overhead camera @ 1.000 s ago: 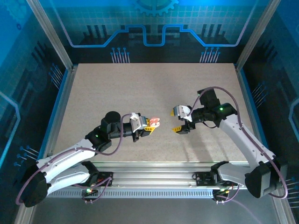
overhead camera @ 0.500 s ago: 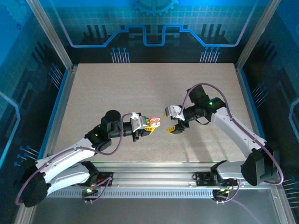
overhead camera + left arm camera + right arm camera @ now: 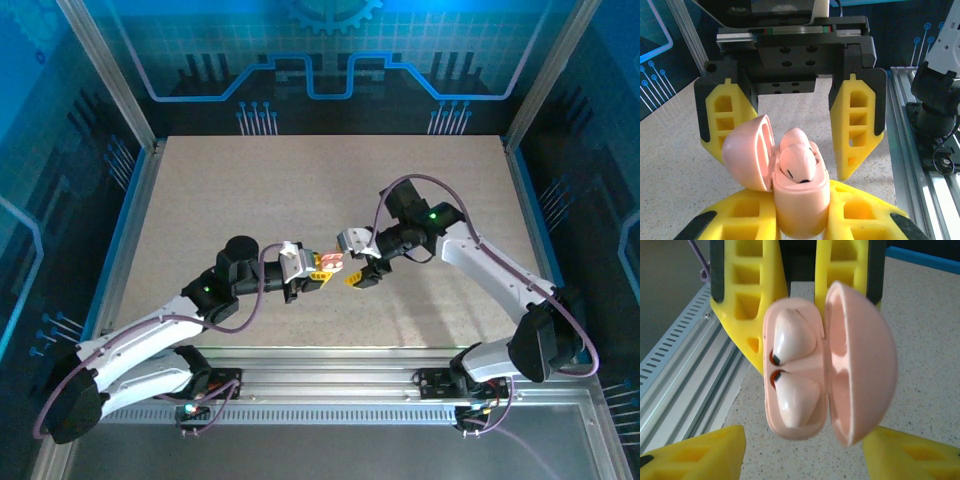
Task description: Insert wireless bluetooth earbuds into charging case
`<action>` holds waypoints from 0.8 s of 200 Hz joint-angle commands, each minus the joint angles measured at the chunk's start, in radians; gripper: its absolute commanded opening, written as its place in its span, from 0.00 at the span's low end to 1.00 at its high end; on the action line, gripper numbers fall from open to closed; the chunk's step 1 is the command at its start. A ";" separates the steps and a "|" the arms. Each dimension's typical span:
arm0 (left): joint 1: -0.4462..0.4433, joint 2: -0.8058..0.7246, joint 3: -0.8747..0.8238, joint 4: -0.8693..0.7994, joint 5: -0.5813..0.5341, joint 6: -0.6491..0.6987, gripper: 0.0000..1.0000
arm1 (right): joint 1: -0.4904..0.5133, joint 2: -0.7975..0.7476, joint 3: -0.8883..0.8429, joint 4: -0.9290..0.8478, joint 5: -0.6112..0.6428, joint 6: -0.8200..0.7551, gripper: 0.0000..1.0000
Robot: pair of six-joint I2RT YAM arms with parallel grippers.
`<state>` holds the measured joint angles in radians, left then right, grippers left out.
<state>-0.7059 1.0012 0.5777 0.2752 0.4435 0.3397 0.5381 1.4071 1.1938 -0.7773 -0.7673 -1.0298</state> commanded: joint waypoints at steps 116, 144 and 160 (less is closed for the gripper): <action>0.008 0.007 0.010 0.051 0.011 -0.010 0.19 | -0.006 -0.059 0.023 -0.018 -0.079 -0.001 0.57; 0.007 0.006 0.007 0.055 0.006 -0.013 0.19 | -0.012 -0.100 0.005 0.004 -0.070 0.012 0.55; 0.008 0.007 0.006 0.056 0.003 -0.014 0.19 | -0.016 -0.119 -0.005 0.009 -0.071 0.015 0.55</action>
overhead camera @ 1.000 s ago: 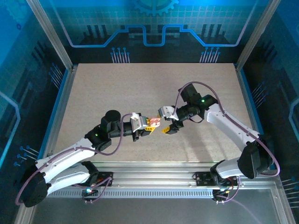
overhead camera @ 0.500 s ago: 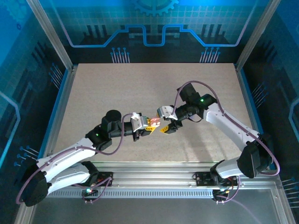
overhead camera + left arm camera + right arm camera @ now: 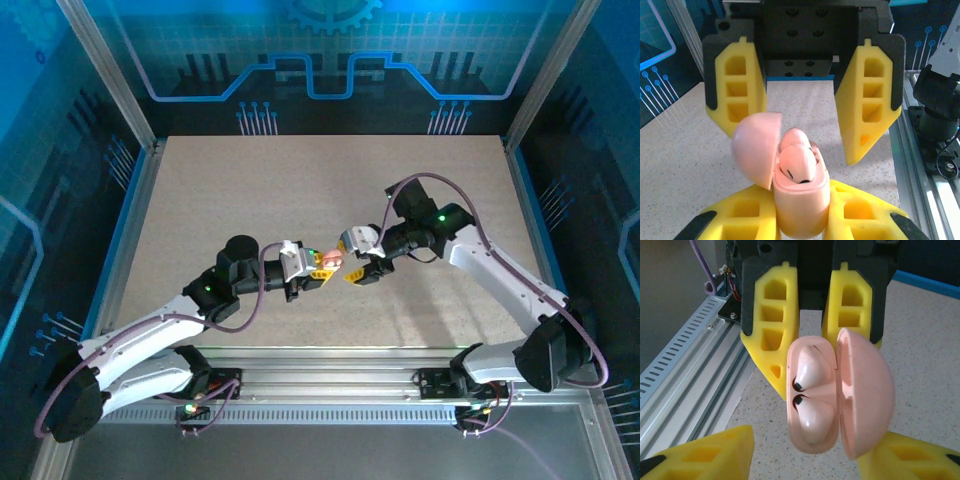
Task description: Insert wireless bluetooth earbuds into charging case
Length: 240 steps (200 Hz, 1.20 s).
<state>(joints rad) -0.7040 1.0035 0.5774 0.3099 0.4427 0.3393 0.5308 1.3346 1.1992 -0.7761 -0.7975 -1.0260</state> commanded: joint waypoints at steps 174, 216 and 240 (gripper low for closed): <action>0.007 0.003 -0.042 0.165 0.007 -0.138 0.19 | -0.095 -0.363 -0.314 0.436 0.123 0.377 0.52; 0.008 0.031 -0.052 0.235 0.019 -0.197 0.19 | -0.043 -0.406 -0.346 0.459 0.205 0.363 0.60; 0.009 0.043 -0.051 0.255 0.035 -0.206 0.19 | -0.041 -0.368 -0.325 0.405 0.097 0.332 0.59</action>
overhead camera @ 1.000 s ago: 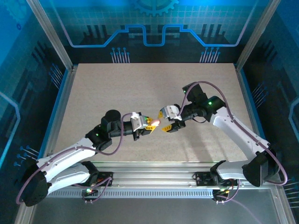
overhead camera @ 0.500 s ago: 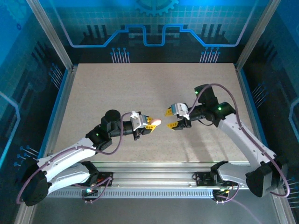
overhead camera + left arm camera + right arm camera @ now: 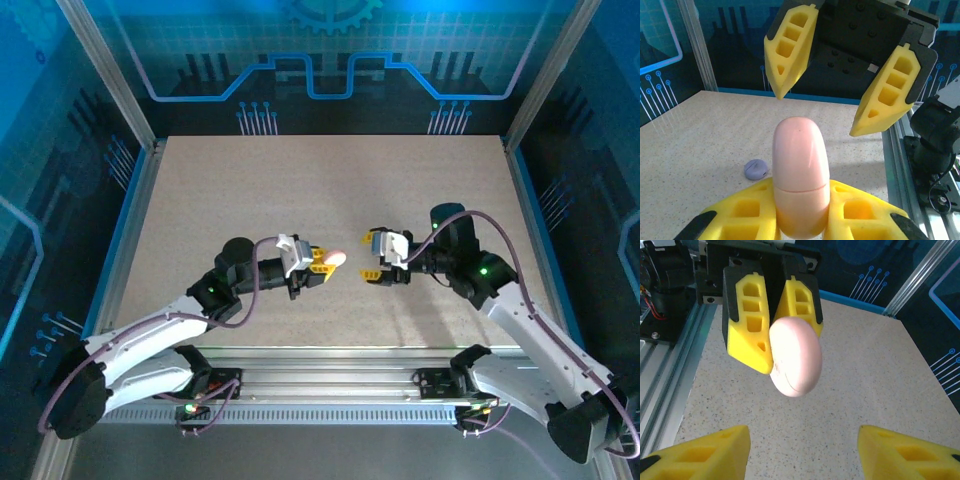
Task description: Insert wireless bluetooth earbuds into charging case
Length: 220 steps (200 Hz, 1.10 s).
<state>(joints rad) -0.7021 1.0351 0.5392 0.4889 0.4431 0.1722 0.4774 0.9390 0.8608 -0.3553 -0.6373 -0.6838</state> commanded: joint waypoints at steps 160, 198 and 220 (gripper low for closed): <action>0.006 0.047 -0.015 0.160 0.143 -0.059 0.18 | 0.036 0.283 0.238 -0.316 -0.375 -0.173 0.39; 0.007 0.050 -0.012 0.157 0.140 -0.057 0.18 | 0.038 0.296 0.243 -0.318 -0.371 -0.173 0.25; 0.007 0.052 -0.012 0.159 0.135 -0.057 0.19 | 0.038 0.301 0.246 -0.325 -0.359 -0.173 0.16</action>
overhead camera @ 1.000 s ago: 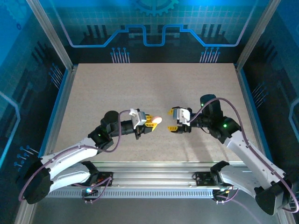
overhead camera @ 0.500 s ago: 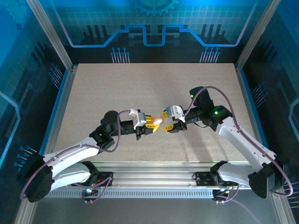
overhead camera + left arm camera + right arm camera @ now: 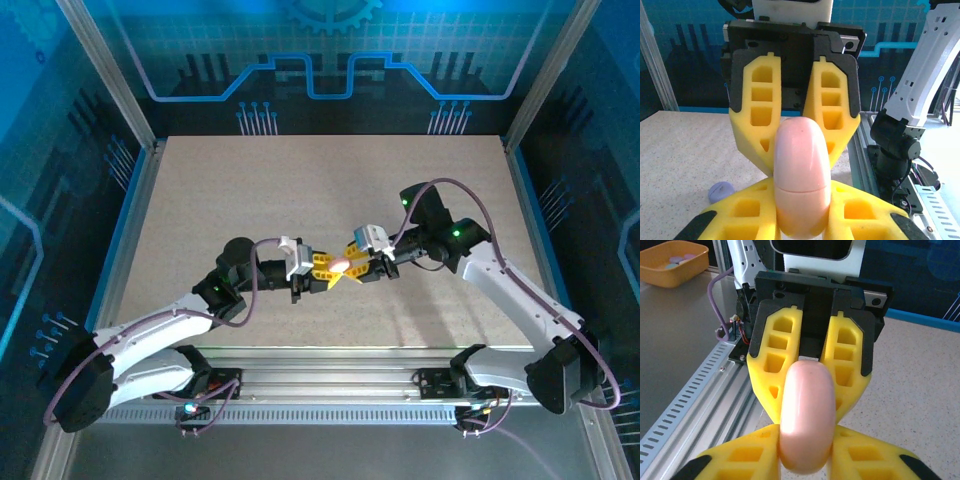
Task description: Insert wireless bluetooth earbuds into charging case
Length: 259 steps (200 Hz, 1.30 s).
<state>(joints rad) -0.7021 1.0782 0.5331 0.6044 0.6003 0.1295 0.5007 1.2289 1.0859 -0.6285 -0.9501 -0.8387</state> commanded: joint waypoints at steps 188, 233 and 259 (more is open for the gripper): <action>0.070 0.083 -0.152 0.234 -0.308 -0.084 0.83 | -0.063 0.151 0.107 -0.211 0.266 0.097 0.16; 0.094 0.164 -0.150 0.303 -0.383 -0.123 0.89 | -0.092 0.214 0.165 -0.236 0.351 0.162 0.17; 0.108 0.218 -0.142 0.334 -0.396 -0.150 0.91 | -0.122 0.271 0.216 -0.260 0.372 0.217 0.18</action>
<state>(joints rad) -0.6075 1.2583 0.3901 0.8597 0.2420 0.0231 0.4126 1.4559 1.2400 -0.8375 -0.6117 -0.6933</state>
